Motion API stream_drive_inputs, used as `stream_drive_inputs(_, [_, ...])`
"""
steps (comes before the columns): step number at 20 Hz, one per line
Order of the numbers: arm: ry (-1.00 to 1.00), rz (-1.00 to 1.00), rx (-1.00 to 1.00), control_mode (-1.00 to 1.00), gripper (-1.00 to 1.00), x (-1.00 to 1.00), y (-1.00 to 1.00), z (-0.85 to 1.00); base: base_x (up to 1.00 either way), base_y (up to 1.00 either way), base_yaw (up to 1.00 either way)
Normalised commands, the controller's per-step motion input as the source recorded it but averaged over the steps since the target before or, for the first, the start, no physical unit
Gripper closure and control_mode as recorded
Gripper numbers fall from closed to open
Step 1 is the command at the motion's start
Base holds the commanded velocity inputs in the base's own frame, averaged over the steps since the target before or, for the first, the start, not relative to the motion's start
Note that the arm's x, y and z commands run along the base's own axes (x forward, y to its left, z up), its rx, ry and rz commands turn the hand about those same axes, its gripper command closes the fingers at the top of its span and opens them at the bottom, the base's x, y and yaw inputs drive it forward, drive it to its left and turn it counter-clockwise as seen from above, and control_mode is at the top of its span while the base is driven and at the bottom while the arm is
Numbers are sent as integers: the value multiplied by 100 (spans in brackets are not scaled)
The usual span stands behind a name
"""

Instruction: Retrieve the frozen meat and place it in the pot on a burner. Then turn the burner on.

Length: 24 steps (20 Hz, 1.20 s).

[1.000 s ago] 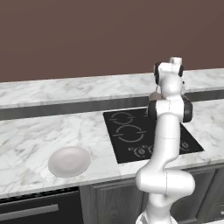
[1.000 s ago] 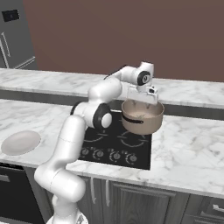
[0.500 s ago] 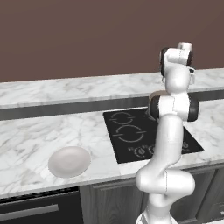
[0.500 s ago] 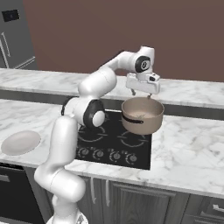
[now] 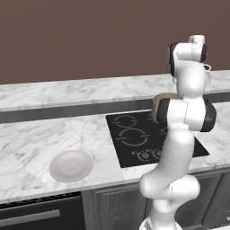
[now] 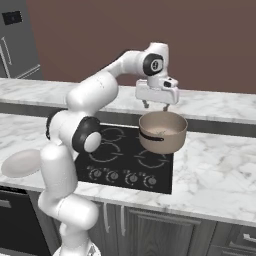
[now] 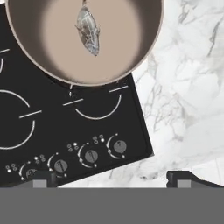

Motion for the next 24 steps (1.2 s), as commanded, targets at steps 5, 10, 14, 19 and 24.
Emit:
stream_drive_inputs(5, [0, 0, 0, -100, -100, -100, 14, 11, 0, 0, 0])
stream_drive_inputs(10, [-1, 12, 0, -100, -100, -67, 35, -18, 0, 0, 0])
stream_drive_inputs(14, [0, 9, 5, -100, -100, -8, 42, -56, 0, 0, 0])
stream_drive_inputs(19, [-3, 7, 8, -100, -100, -3, 22, -68, 0, 0, 0])
stream_drive_inputs(24, [1, 5, 1, -100, -100, 0, 1, -77, 0, 0, 0])
